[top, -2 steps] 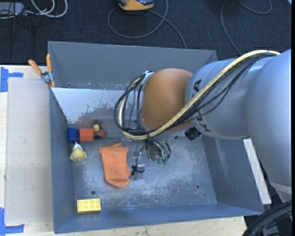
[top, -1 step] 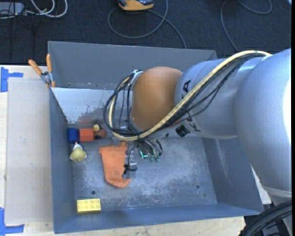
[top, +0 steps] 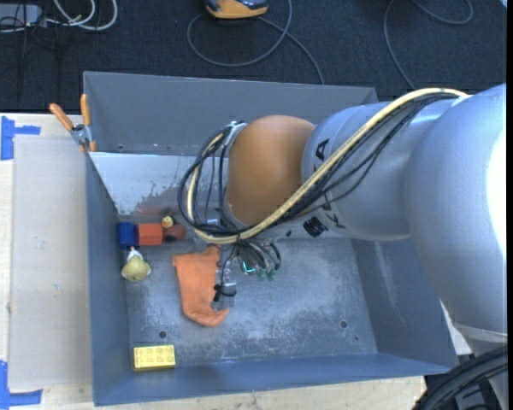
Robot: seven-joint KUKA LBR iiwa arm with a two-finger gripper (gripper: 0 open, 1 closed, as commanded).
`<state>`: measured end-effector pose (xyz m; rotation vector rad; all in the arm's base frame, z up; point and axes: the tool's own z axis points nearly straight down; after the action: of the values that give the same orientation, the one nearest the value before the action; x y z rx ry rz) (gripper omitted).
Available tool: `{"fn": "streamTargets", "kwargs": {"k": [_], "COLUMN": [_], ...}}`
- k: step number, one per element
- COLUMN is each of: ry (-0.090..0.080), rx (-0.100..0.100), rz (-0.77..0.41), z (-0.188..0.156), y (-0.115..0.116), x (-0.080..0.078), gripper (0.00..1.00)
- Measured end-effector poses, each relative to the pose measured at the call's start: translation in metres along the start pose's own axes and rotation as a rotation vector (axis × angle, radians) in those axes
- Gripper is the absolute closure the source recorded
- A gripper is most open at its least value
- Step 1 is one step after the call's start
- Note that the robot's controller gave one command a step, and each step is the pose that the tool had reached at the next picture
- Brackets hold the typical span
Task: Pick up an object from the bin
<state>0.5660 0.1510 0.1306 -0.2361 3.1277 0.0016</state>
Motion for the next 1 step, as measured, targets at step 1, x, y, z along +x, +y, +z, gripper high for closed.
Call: {"fn": "streamTargets", "kwargs": {"k": [1], "ry": [-0.002], "rx": [0.0], "rz": [-0.037], "z": [0.0056], "y": [-0.0015], "x": [-0.0082], "gripper": [0.0]}}
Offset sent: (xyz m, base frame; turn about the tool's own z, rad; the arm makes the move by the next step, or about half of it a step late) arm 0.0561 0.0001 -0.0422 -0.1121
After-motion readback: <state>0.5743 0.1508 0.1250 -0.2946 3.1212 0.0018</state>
